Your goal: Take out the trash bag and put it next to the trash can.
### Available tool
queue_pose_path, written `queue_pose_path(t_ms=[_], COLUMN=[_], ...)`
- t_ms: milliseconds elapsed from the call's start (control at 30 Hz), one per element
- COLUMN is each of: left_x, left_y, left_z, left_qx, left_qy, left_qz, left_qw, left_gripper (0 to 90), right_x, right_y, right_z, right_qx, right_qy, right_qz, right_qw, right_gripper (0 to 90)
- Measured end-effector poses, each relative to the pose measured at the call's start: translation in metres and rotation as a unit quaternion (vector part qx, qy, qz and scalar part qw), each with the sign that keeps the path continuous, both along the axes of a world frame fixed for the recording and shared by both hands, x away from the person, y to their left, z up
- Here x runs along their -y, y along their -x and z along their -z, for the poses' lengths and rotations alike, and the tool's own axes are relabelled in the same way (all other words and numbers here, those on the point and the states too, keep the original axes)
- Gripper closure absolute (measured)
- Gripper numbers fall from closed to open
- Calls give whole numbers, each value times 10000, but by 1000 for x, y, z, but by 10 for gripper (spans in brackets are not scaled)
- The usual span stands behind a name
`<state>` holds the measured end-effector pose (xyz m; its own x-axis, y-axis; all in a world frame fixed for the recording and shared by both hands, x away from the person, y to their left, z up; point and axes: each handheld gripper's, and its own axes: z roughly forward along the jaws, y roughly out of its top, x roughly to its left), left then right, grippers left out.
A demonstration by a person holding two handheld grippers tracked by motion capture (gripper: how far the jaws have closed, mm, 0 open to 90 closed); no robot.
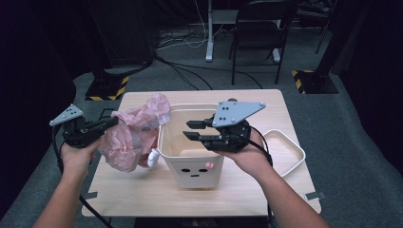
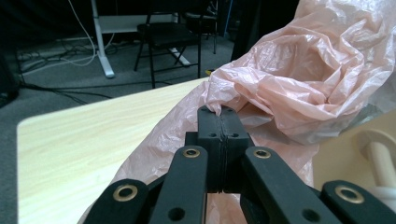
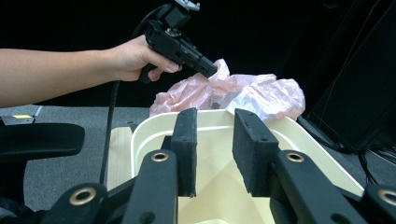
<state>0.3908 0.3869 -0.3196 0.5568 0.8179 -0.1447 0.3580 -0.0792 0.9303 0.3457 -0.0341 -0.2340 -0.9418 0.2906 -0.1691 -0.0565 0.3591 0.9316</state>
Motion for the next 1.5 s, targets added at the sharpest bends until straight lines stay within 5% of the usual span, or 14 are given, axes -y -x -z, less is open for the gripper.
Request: queue_pose_path(t_ms=[533, 1000, 1500], left_x=[0, 3, 13], left_y=[-5, -1, 4], left_z=[45, 55, 62], left_qx=[-239, -146, 27], left_qy=[123, -78, -350], left_qz=[-91, -143, -104], left_qw=[9996, 9998, 9993], left_gripper=[895, 882, 762], right_x=[15, 36, 78], right_y=[2, 3, 4], right_z=[5, 12, 26], right_qx=[-12, -112, -307], right_qy=[-103, -250, -656], right_qz=[125, 338, 734], right_qw=[9999, 9991, 9947], right_gripper=[691, 671, 646])
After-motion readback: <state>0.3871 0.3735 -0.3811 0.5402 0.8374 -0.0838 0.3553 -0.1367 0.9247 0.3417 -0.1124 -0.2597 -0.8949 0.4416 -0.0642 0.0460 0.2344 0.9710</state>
